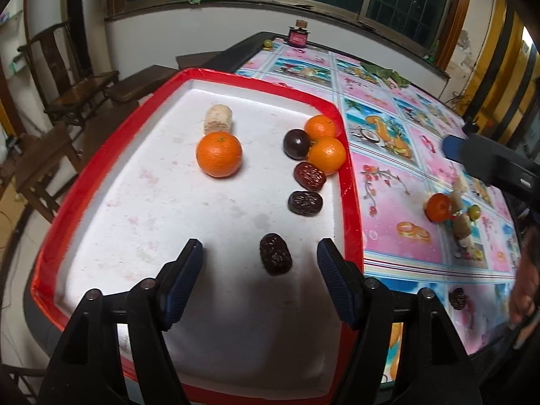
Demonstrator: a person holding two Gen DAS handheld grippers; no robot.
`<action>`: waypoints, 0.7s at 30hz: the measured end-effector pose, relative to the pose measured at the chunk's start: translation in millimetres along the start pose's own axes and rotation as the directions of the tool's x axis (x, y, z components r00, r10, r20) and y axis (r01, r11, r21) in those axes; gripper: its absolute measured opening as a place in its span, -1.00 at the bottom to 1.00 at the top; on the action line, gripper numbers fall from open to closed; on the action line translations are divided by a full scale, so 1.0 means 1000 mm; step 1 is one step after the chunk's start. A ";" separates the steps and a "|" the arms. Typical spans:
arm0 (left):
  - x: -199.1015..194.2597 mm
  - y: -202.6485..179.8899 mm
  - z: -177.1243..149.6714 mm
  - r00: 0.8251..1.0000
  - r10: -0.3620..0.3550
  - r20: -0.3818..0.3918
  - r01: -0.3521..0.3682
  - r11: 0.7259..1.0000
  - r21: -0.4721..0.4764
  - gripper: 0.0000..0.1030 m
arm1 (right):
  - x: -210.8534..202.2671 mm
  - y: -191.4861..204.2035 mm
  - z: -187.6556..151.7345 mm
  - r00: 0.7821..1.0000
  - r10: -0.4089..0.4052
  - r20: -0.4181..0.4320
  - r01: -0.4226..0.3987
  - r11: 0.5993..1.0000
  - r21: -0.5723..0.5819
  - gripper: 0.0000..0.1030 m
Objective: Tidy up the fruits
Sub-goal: 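Move both open tools back over the fruits on the table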
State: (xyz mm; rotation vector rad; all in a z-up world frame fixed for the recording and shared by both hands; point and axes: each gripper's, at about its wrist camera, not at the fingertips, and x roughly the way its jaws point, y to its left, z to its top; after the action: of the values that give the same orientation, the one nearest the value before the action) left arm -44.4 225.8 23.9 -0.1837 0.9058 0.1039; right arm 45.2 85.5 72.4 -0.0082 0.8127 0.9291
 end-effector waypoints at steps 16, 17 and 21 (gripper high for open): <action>-0.013 -0.023 0.000 1.000 0.004 0.022 -0.005 0.999 0.033 0.41 | -0.069 0.002 -0.046 0.997 -0.035 0.073 0.032 0.999 0.040 0.56; -0.014 -0.026 0.000 1.000 -0.004 0.027 0.003 0.999 0.039 0.41 | -0.075 -0.002 -0.051 0.996 -0.046 0.075 0.042 0.998 0.052 0.56; -0.017 -0.041 0.004 0.999 -0.032 0.034 0.030 0.998 0.063 0.45 | -0.094 -0.025 -0.073 0.992 -0.106 0.074 0.097 0.989 0.108 0.58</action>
State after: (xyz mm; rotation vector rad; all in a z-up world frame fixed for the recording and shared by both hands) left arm -44.8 185.9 44.0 -0.1374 0.8698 0.0496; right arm -12.9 -21.4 71.8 0.0773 0.7785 0.7855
